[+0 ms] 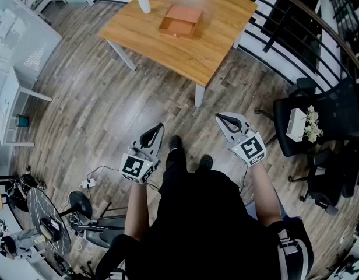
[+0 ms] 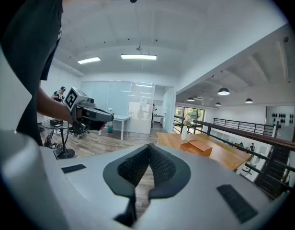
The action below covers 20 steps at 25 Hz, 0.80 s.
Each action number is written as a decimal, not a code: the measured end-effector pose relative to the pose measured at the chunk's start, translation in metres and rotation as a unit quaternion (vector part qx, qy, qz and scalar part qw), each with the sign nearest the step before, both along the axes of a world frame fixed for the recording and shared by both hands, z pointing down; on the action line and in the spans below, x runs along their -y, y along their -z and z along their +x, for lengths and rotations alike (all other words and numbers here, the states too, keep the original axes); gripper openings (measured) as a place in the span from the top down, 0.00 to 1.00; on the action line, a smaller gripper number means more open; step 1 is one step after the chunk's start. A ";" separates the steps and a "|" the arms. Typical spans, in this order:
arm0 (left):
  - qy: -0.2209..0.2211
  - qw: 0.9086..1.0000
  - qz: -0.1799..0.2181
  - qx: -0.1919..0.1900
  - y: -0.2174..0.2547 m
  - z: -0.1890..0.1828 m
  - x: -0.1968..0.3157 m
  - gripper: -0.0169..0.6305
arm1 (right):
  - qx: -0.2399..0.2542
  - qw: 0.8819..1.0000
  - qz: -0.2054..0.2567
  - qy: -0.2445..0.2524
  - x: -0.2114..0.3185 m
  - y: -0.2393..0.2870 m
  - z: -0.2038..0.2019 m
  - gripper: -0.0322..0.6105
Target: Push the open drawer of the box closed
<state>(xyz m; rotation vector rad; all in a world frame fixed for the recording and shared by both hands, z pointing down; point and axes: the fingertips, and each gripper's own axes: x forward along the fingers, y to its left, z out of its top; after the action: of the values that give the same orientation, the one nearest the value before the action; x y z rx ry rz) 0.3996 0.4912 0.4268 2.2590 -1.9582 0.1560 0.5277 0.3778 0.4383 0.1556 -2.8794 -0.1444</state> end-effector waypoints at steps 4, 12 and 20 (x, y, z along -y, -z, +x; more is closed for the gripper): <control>-0.004 1.000 0.003 0.007 0.003 0.007 -0.007 0.94 | -0.003 1.000 0.006 0.003 -0.012 -0.001 0.001 0.93; -0.008 1.000 0.010 0.002 0.004 -0.008 -0.002 0.94 | -0.006 1.000 0.014 0.000 -0.017 0.001 -0.010 0.93; -0.012 1.000 0.005 -0.007 0.001 -0.055 0.017 0.94 | -0.019 0.999 -0.008 -0.036 0.006 -0.008 -0.041 0.93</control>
<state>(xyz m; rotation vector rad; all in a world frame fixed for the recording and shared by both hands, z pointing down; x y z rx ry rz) 0.3451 0.4740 0.4255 2.2850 -1.9292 0.1318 0.4866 0.3723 0.4468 0.2519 -2.8319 -0.1106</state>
